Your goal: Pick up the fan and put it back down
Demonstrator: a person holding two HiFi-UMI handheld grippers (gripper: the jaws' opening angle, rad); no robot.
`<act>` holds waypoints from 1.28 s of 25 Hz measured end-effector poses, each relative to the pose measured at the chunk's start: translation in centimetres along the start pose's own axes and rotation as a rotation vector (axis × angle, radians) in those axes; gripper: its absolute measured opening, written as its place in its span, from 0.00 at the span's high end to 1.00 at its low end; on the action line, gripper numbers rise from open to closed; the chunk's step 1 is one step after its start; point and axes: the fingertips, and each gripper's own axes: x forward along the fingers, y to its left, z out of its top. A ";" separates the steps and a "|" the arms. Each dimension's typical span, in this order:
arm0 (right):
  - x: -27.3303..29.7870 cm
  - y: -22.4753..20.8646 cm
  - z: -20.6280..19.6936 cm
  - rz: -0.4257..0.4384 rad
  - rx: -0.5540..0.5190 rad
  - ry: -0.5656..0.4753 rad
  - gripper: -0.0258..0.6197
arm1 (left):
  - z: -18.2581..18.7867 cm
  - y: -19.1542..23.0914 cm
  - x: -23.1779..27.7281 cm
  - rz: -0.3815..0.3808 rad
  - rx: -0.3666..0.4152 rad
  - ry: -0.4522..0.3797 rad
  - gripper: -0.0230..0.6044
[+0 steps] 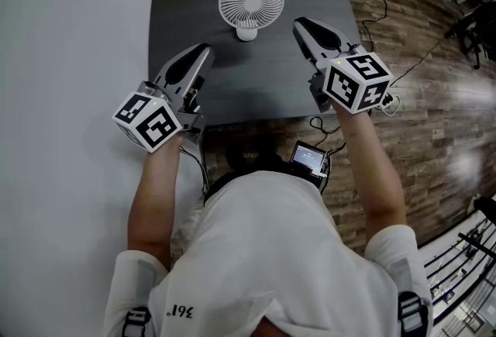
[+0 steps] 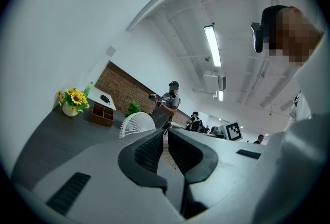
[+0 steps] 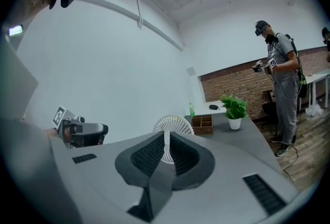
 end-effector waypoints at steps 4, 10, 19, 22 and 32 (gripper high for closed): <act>-0.8 0.4 -0.2 -0.002 0.006 -0.003 0.89 | -0.1 -0.5 -0.5 0.003 0.001 0.005 0.89; -1.7 1.0 -1.1 0.000 0.024 0.004 0.90 | -0.6 -1.0 -1.3 -0.002 -0.022 -0.007 0.89; -2.8 1.6 -1.8 -0.005 0.052 0.005 0.89 | -1.0 -1.6 -2.6 0.021 -0.038 0.007 0.89; -3.3 2.0 -2.0 -0.005 0.062 0.004 0.89 | -1.1 -1.9 -3.1 0.021 -0.042 0.005 0.89; -4.4 1.9 -2.6 -0.018 0.095 0.006 0.89 | -1.5 -2.1 -3.9 0.032 -0.050 0.011 0.89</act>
